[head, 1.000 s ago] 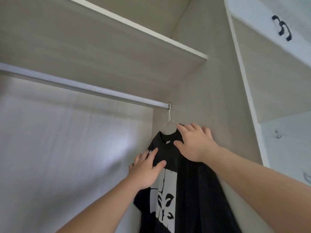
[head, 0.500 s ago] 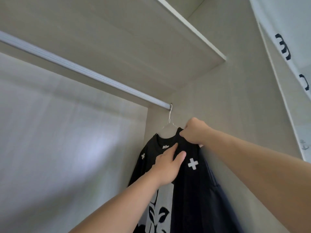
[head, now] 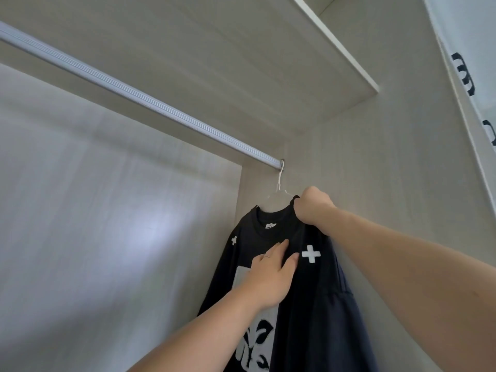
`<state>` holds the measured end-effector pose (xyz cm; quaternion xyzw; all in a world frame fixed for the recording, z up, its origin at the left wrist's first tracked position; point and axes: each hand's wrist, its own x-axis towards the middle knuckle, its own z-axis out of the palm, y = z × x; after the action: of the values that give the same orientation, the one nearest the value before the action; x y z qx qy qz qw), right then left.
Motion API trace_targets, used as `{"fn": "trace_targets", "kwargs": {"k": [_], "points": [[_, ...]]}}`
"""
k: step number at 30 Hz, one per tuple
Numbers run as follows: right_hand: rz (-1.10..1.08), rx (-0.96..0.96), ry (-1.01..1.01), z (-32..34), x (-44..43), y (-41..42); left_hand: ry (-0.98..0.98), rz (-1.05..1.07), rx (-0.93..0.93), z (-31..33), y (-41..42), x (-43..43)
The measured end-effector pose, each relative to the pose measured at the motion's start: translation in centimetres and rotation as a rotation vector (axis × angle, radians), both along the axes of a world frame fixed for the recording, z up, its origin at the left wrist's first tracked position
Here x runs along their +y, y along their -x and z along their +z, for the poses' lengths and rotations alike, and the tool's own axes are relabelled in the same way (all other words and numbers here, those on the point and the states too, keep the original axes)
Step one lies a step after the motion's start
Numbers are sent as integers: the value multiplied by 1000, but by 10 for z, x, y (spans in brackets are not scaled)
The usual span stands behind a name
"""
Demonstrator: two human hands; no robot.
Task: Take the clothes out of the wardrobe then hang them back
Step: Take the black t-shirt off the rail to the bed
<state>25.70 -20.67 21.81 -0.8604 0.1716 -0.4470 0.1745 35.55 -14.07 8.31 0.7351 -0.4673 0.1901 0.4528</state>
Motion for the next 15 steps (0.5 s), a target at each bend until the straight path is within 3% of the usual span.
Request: {"fn": "trace_targets", "kwargs": {"k": [11, 15], "points": [[9, -192, 89, -2, -11, -5, 58, -21, -36, 2, -6, 5], [-25, -256, 195, -7, -23, 14, 99, 113, -100, 1, 1, 8]]}}
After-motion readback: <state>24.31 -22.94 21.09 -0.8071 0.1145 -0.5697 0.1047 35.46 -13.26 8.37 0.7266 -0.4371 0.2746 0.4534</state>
